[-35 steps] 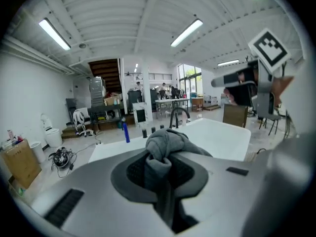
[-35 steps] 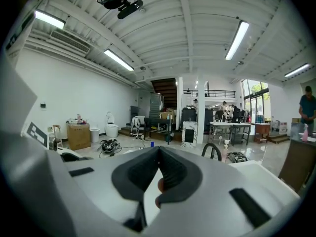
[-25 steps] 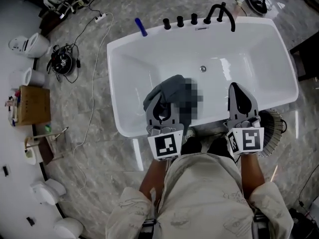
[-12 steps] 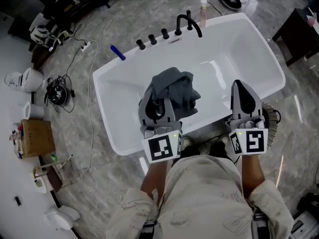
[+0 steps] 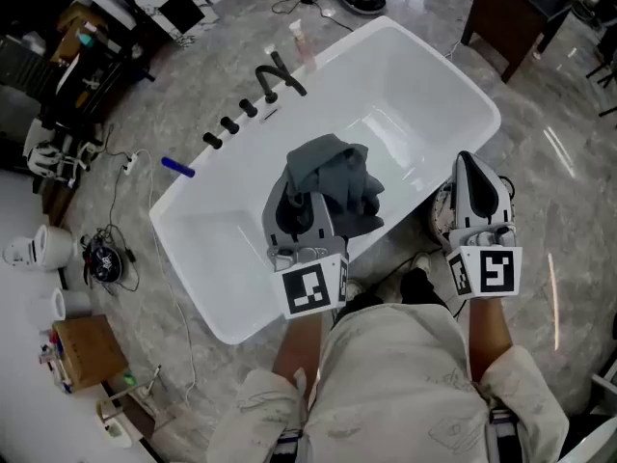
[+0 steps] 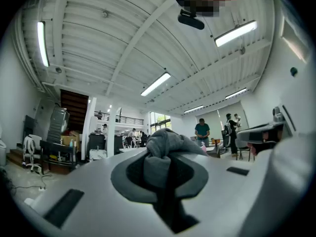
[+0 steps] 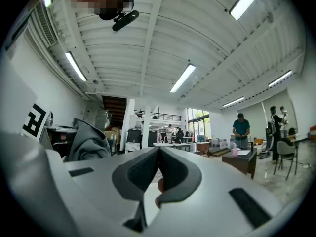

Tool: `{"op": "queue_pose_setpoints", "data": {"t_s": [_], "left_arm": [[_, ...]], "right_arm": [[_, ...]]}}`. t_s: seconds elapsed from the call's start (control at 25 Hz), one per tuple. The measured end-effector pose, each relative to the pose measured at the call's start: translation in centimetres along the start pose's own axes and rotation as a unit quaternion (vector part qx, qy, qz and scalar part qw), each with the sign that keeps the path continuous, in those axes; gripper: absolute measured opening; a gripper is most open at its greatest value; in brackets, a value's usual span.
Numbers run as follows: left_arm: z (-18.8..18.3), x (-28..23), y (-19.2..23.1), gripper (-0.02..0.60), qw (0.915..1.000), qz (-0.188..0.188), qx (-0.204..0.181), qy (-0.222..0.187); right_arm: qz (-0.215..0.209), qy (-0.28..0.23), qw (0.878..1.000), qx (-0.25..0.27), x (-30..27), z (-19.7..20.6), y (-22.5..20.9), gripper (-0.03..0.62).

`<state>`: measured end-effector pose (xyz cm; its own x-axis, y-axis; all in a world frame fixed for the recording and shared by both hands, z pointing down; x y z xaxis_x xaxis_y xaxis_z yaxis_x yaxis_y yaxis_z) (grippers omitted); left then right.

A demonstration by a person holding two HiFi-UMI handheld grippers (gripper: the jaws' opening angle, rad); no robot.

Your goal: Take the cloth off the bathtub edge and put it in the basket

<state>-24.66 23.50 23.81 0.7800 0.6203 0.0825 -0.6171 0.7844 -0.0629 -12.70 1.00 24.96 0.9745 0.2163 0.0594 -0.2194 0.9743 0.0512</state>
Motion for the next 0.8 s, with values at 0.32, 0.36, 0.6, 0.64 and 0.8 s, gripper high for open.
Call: {"op": "queue_pose_setpoints", "data": {"t_s": [0.32,0.36,0.6,0.64,0.8], "left_arm": [[-1.6,-4.4,-10.9,0.046,0.9930,0.116,0.011,-0.018],[-1.7,-4.9,-12.3,0.046,0.9911,0.131,0.013,-0.019],[-2.1,-7.2,-21.8,0.046,0.9746,0.222,0.020,-0.024],[-2.2,-7.4,-23.4,0.046,0.9705,0.238,0.022,-0.026],[-2.6,-7.8,-29.7,0.046,0.9519,0.303,0.037,-0.030]], "right_arm": [[0.123,0.008,0.992,0.007,6.3,-0.2,-9.9,-0.011],[0.138,0.008,0.990,0.007,7.2,-0.3,-11.2,-0.011],[0.220,0.013,0.975,0.012,12.3,0.6,-18.2,-0.011],[0.233,0.015,0.972,0.012,13.1,0.7,-19.3,-0.011],[0.280,0.026,0.959,0.018,16.5,0.9,-22.8,-0.011]]}}
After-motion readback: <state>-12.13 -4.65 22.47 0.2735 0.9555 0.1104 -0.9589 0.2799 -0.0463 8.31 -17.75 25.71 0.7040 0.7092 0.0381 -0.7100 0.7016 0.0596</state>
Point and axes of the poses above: the fingertips, and each gripper's own axes: x backward along the fingers, y to its left, z out of its underside, the point moved 6 cm from there along x, backward along the fingers
